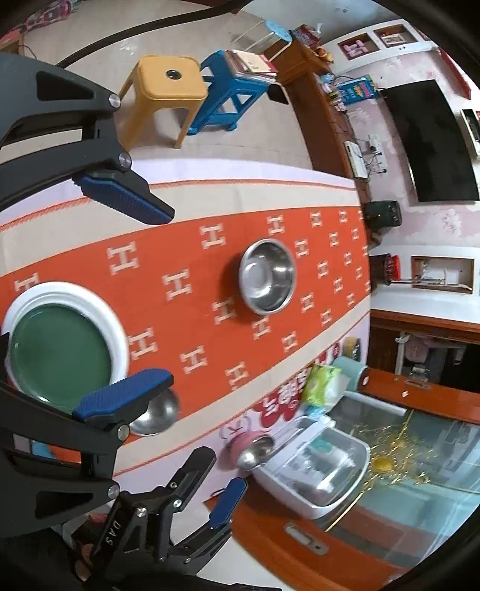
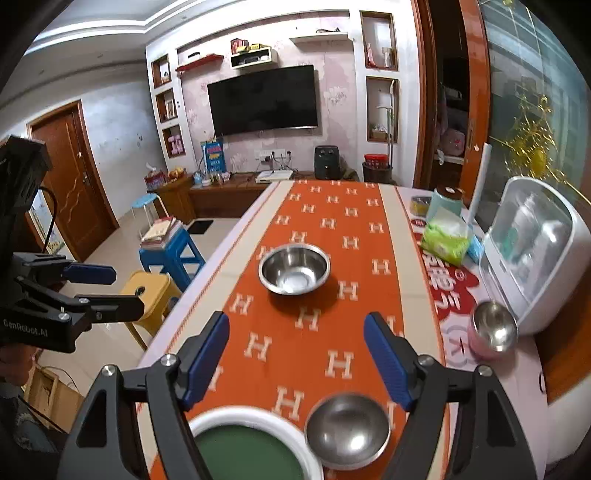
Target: Organize plates and bowls
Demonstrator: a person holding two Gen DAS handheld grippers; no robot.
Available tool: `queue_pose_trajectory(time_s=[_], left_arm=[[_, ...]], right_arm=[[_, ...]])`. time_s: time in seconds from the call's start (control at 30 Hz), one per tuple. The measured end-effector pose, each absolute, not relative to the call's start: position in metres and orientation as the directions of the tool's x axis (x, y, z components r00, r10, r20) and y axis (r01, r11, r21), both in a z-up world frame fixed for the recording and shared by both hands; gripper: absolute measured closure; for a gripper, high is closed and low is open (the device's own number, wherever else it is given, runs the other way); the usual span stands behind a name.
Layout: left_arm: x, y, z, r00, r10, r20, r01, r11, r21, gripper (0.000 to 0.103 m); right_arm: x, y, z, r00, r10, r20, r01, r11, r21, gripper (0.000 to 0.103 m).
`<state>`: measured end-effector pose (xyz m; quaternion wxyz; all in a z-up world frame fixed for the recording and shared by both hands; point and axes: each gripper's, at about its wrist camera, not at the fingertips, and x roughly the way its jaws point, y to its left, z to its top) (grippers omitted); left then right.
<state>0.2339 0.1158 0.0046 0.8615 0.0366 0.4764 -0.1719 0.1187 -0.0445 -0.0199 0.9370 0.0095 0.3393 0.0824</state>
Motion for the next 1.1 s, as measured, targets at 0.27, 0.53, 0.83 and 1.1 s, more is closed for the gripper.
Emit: queue_pose_trajectory(time_s=[0.27,0.53,0.83,1.1], left_arm=[[0.301,0.119,0.033,0.559,-0.240,-0.794,0.291,0.953,-0.084,0.024],[0.360,0.121,0.028,0.611,-0.228,-0.758,0.250,0.964,-0.089,0.024],[0.416,0.125,-0.028,0.597,-0.240,-0.765,0.213,0.967,-0.137,0.024],[0.458,0.119,-0.104,0.527,-0.236,-0.816,0.184,0.970,-0.162,0.024]], right_arm=[[0.187,-0.049,0.013,0.767,0.208,-0.607,-0.178,0.978,0.110,0.027],[0.245,-0.059,0.015,0.790,0.236,-0.566,-0.158,0.970,0.184,0.027],[0.291,-0.066,-0.032,0.784,0.235,-0.574,-0.124,0.966,0.227,0.027],[0.326,-0.066,-0.085,0.749,0.213,-0.627,-0.070,0.967,0.245,0.027]])
